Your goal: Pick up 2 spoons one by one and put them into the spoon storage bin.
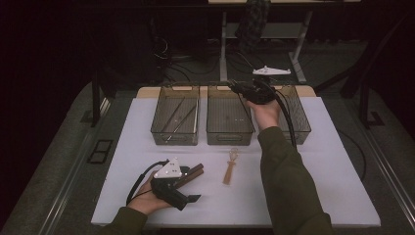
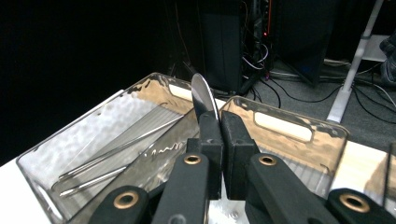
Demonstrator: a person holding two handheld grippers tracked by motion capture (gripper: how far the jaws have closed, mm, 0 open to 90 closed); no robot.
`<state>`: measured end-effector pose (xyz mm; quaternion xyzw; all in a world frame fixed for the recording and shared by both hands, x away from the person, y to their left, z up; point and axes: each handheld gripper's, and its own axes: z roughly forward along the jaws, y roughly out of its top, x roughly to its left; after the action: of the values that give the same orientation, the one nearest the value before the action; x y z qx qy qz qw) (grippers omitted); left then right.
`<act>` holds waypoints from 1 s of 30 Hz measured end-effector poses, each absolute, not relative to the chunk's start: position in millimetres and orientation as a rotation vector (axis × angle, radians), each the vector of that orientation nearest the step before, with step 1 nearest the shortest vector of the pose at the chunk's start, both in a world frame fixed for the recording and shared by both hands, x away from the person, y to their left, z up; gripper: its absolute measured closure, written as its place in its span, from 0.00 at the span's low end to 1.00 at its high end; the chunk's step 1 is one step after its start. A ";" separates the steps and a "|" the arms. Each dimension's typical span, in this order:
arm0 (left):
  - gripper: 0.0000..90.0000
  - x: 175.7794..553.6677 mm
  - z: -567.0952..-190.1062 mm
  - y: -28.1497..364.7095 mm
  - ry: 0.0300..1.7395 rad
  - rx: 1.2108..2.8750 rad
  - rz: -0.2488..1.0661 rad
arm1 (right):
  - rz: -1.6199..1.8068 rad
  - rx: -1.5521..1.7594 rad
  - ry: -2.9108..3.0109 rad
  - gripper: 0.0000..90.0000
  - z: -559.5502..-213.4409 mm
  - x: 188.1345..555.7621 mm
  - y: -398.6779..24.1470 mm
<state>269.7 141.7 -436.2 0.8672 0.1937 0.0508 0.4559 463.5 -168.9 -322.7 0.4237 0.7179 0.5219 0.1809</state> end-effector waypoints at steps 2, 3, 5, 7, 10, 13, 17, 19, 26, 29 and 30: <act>0.00 269.7 -436.1 141.8 0.478 2.138 0.126 | 1.454 1.193 2.035 0.97 -324.5 468.4 -163.0; 0.00 269.6 -435.8 141.9 0.478 2.137 0.128 | 1.443 1.192 2.041 0.97 -325.5 470.3 -161.5; 0.00 269.3 -435.4 142.0 0.477 2.136 0.128 | 1.419 1.199 2.049 0.97 -329.7 475.9 -158.0; 0.00 269.2 -435.6 141.8 0.479 2.131 0.125 | 1.396 1.211 2.051 0.97 -334.8 480.4 -156.5; 0.00 269.2 -435.4 141.8 0.474 2.131 0.124 | 1.359 1.227 2.061 0.97 -343.5 485.8 -155.1; 0.00 269.5 -435.6 141.8 0.475 2.131 0.121 | 1.315 1.228 2.071 0.97 -350.4 490.0 -154.3; 0.00 269.6 -435.5 141.6 0.473 2.130 0.120 | 1.292 1.226 2.078 0.97 -355.6 493.1 -153.3; 0.00 269.6 -435.5 141.6 0.473 2.131 0.119 | 1.287 1.228 2.083 0.97 -358.4 494.3 -152.3; 0.00 269.6 -435.4 141.7 0.473 2.128 0.117 | 1.249 1.286 2.079 0.69 -366.3 493.2 -151.8; 0.00 269.8 -435.3 141.6 0.471 2.125 0.114 | 1.260 1.304 2.089 0.60 -366.6 489.4 -155.5; 0.00 270.0 -435.2 141.6 0.471 2.125 0.114 | 1.264 1.301 2.090 0.58 -366.2 487.5 -157.0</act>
<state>270.0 141.6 -435.2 0.8644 0.1915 0.0464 0.4627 487.5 -157.0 -366.2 0.4620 0.7421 0.4488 0.1857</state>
